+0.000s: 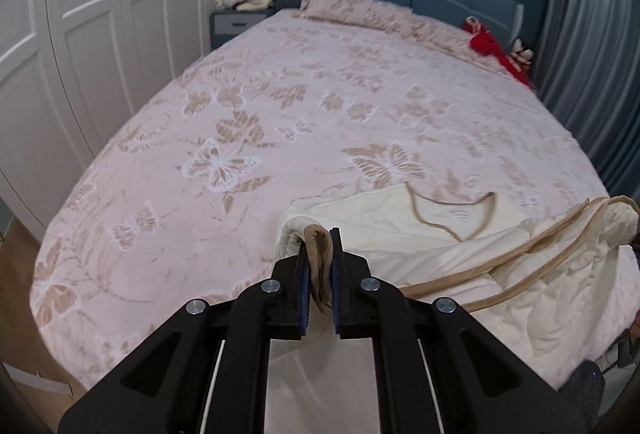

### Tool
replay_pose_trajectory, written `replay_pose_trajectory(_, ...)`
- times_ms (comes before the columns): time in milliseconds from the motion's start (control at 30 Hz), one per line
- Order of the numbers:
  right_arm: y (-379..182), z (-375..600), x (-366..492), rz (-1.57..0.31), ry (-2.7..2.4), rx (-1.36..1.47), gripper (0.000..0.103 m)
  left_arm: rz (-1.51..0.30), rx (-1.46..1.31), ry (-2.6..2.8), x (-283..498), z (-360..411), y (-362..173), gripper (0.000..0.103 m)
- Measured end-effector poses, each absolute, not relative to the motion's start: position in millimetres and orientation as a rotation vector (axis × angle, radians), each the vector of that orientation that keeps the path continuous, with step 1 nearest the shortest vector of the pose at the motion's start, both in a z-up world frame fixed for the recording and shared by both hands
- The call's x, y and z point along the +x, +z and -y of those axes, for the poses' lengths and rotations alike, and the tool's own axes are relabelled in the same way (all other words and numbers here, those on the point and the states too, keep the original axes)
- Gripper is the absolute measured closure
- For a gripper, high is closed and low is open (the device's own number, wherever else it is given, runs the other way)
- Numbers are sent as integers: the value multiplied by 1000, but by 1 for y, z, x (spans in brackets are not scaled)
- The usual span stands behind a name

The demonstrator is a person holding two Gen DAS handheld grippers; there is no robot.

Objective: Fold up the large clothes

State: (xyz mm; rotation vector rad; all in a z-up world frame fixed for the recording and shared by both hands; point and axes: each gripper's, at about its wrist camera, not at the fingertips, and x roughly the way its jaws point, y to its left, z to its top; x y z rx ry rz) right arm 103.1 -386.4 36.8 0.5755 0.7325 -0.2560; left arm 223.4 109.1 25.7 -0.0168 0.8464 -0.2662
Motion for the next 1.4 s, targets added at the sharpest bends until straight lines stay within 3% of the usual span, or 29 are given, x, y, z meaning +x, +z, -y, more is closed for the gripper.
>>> replay_pose_trajectory(600, -64, 393, 165, -842, -384, 591, 98, -944, 29, -190, 287, -76, -69, 92)
replay_pose_trajectory(767, -57, 395, 163, -834, -365, 606, 92, -923, -4, -202, 284, -79, -71, 91)
replay_pose_trajectory(800, -47, 396, 159, -813, -354, 606, 87, -920, -30, -203, 283, -84, -65, 89)
replay_pose_trajectory(867, -24, 400, 148, -747, -344, 607, 69, -894, -132, -233, 277, -102, -43, 81)
replay_pose_trajectory(900, -8, 403, 138, -697, -368, 591, 59, -877, -176, -254, 275, -110, -32, 71)
replay_pose_trajectory(933, 1, 403, 132, -671, -376, 580, 59, -843, -200, -244, 271, -120, -18, 45)
replay_pose_trajectory(967, 18, 403, 123, -633, -372, 558, 59, -805, -180, -189, 267, -125, -6, 30)
replay_pose_trajectory(1000, 28, 401, 119, -622, -370, 545, 59, -741, -151, -127, 260, -132, 11, 23)
replay_pose_trajectory(1067, 49, 386, 113, -598, -349, 505, 60, -638, -134, -134, 248, -139, 48, 25)
replay_pose_trajectory(1200, 66, 310, 128, -593, -216, 356, 67, -538, -101, -243, 222, -99, 91, 38)
replay_pose_trajectory(1400, 32, 225, 172, -698, -63, 226, 73, -672, 67, -408, 212, 17, 40, 48)
